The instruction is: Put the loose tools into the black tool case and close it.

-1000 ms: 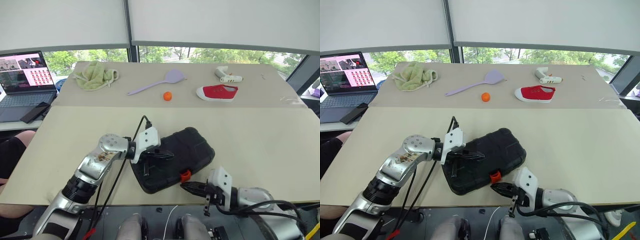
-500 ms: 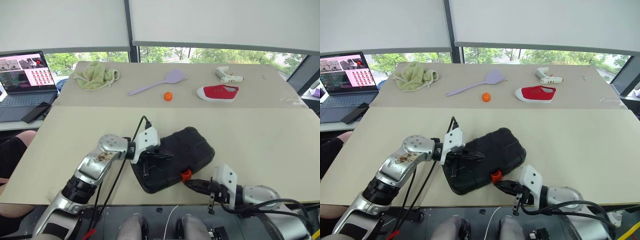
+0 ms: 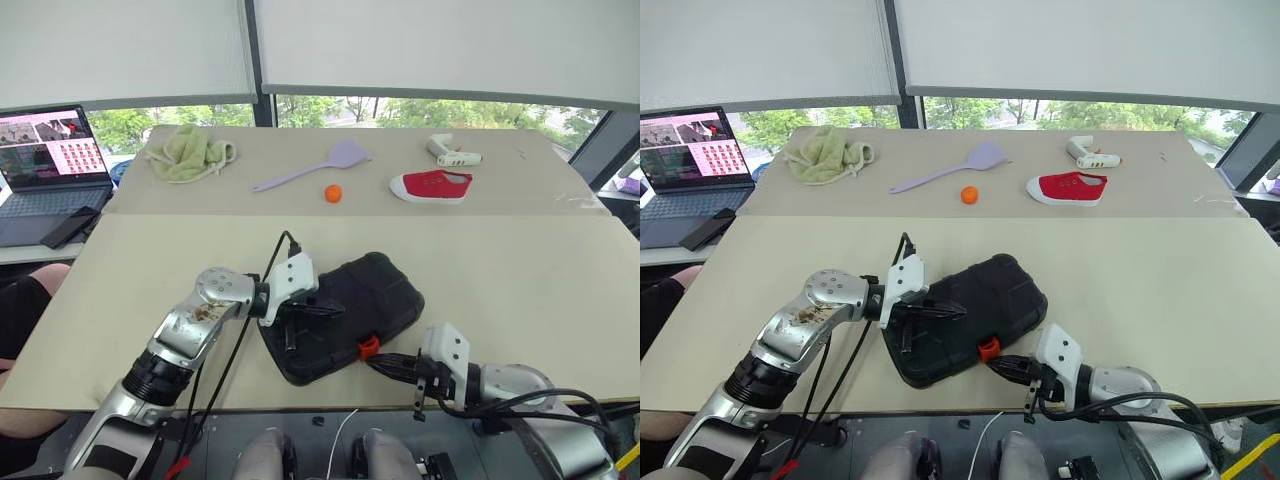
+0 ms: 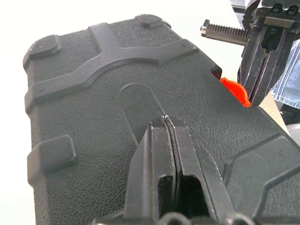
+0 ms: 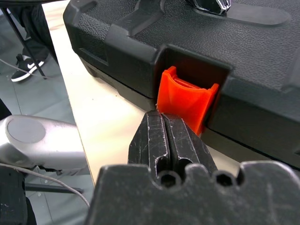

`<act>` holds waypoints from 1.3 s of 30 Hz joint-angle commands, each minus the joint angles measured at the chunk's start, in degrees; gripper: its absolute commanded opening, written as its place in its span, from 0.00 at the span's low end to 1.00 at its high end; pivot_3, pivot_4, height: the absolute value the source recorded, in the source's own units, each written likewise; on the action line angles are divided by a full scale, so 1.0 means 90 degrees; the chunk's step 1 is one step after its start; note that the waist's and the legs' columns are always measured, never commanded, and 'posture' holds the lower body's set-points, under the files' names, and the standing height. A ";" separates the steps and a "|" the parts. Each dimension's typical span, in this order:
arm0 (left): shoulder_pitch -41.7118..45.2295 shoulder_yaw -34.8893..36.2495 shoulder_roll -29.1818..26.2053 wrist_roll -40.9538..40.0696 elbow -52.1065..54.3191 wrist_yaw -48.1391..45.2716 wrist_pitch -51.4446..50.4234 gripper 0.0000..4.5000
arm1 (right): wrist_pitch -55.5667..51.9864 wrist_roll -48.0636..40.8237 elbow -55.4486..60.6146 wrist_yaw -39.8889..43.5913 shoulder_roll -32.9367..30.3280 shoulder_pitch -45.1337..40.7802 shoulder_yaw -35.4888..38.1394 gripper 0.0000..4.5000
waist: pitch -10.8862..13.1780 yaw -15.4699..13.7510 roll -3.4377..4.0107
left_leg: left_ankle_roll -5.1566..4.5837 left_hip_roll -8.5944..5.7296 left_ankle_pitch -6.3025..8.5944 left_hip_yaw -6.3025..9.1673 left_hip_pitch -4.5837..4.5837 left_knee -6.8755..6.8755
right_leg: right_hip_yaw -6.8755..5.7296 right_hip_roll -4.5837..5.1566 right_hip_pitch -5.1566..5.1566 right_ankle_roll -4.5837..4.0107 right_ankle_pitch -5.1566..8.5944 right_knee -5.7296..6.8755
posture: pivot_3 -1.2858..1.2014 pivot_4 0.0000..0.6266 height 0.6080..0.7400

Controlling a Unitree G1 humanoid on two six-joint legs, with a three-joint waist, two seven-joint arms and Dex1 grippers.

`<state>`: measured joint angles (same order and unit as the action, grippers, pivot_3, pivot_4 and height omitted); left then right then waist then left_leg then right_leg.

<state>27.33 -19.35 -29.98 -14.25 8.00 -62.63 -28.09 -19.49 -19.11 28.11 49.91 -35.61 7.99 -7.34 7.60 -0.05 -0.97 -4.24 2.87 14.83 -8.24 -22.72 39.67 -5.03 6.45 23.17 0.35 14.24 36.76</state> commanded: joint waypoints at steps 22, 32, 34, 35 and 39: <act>-0.0657 -0.0584 -0.0332 0.0197 -0.0418 0.0014 -0.0737 0.01 | 0.0635 0.0507 -0.1081 -0.0063 0.0731 -0.1096 -0.0286 0.00 | -0.0008 0.0075 -0.0019 | 0.0080 -0.0008 0.0008 0.0006 0.0079 -0.0088 | 0.0127 -0.0023 0.0002 -0.0025 0.0004 -0.0019 | 0.52 0.24 1.00; -0.1095 0.0330 -0.0135 -0.0184 -0.0238 0.0204 0.0473 0.01 | 0.0711 0.0356 -0.0753 0.0143 0.0426 -0.0833 0.0160 0.00 | -0.0009 0.0086 0.0009 | 0.0082 -0.0008 0.0009 0.0003 0.0069 -0.0101 | 0.0132 -0.0010 0.0005 -0.0031 0.0004 -0.0027 | 0.52 0.24 1.00; -0.1286 0.0909 -0.0092 -0.0510 -0.0065 0.0267 0.0775 0.01 | 0.0687 0.0198 -0.0655 0.0319 0.0150 -0.0540 0.0420 0.00 | -0.0007 0.0081 0.0017 | 0.0082 -0.0008 0.0008 0.0002 0.0057 -0.0103 | 0.0134 -0.0008 0.0008 -0.0045 -0.0014 -0.0026 | 0.52 0.24 1.00; -0.1385 0.1186 -0.0105 -0.0715 0.0057 0.0277 0.0821 0.13 | 0.0695 0.0117 -0.0636 0.0392 0.0021 -0.0397 0.0569 0.00 | -0.0005 0.0082 0.0017 | 0.0083 -0.0008 0.0007 0.0002 0.0054 -0.0110 | 0.0132 -0.0009 0.0014 -0.0051 -0.0014 -0.0028 | 0.52 0.24 1.00; -0.1826 0.2307 -0.0386 -0.1233 0.0434 0.0148 0.1433 0.45 | 0.0808 -0.0279 -0.0799 0.0788 -0.0497 0.0096 0.1450 0.13 | 0.0012 0.0078 0.0008 | 0.0090 -0.0006 0.0001 0.0006 0.0047 -0.0144 | 0.0122 -0.0023 0.0015 -0.0059 -0.0016 -0.0065 | 0.52 0.24 1.00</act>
<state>12.19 -3.02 -32.08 -23.85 11.61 -61.24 -16.59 -14.12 -19.41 20.51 55.46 -38.93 8.41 1.50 7.71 0.65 -0.89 -3.46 2.82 14.83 -8.20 -22.37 38.34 -3.92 6.22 23.37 -0.25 14.06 36.14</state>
